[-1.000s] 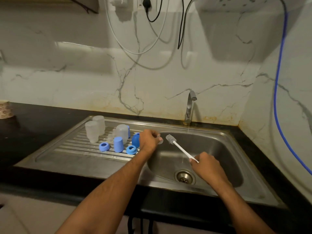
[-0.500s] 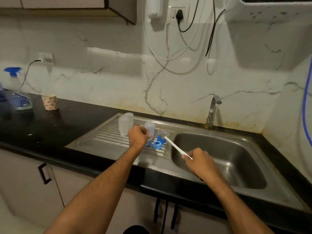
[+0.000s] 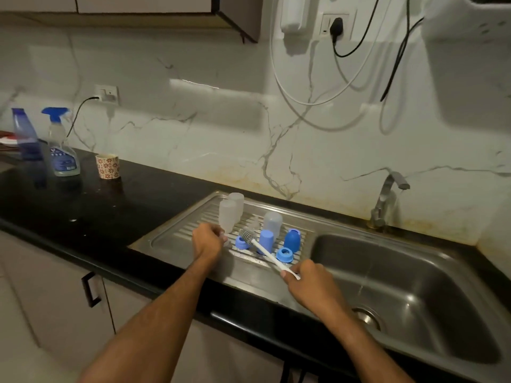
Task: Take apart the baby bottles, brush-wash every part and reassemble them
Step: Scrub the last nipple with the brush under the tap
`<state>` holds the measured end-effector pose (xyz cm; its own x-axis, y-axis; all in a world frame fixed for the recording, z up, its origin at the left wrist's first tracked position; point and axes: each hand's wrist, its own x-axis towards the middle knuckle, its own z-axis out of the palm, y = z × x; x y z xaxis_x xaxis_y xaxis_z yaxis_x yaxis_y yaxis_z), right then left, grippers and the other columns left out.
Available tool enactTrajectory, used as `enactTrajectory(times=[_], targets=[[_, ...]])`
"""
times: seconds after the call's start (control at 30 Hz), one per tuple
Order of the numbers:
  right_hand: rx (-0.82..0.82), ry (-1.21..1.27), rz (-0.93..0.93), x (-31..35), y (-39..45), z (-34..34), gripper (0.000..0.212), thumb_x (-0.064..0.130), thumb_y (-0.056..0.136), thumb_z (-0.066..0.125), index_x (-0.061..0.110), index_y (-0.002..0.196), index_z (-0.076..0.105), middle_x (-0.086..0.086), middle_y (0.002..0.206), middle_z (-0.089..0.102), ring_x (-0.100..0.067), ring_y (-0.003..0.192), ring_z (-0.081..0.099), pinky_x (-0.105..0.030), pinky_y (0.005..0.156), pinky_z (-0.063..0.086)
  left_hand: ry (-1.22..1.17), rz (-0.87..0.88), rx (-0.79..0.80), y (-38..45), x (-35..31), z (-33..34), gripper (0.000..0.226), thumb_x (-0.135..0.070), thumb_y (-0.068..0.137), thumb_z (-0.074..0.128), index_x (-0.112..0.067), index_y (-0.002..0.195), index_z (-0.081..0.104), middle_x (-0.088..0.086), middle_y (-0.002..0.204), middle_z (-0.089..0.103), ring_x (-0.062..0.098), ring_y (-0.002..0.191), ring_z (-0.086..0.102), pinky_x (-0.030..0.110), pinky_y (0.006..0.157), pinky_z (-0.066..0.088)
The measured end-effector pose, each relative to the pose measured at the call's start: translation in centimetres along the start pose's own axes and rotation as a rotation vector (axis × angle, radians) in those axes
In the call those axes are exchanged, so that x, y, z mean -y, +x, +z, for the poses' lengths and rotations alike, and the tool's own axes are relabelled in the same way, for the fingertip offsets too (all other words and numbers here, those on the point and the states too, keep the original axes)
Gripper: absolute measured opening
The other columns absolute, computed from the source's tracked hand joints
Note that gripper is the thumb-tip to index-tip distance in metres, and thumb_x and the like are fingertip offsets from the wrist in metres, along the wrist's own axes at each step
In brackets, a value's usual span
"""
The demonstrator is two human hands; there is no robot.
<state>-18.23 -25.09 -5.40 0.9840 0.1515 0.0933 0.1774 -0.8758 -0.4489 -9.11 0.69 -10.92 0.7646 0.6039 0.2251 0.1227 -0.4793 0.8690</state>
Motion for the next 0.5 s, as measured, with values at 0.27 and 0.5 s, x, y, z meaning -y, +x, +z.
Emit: enactTrajectory(times=[0.27, 0.5], targets=[[0.033, 0.020, -0.025, 1.6, 3.1, 1.9, 0.030, 0.049, 0.100, 0.056, 0.023, 0.097, 0.070, 0.008, 0.083, 0.066, -0.009, 0.074, 0.061, -0.026, 0.060, 0.046, 0.035, -0.017, -0.007, 2.7, 1.4, 0.7, 0.009, -0.007, 0.080, 0.081, -0.014, 0.084, 0.077, 0.003, 0.080, 0.075, 0.014, 0.075, 0.067, 0.027, 0.075, 0.053], [0.043, -0.010, -0.030, 1.6, 3.8, 2.3, 0.029, 0.049, 0.101, 0.055, 0.024, 0.101, 0.069, 0.007, 0.092, 0.065, -0.006, 0.074, 0.055, -0.022, 0.057, 0.039, 0.032, 0.021, -0.014, 3.1, 1.8, 1.5, 0.011, -0.010, 0.081, 0.082, -0.012, 0.091, 0.077, 0.000, 0.083, 0.073, 0.011, 0.076, 0.064, 0.024, 0.075, 0.050]])
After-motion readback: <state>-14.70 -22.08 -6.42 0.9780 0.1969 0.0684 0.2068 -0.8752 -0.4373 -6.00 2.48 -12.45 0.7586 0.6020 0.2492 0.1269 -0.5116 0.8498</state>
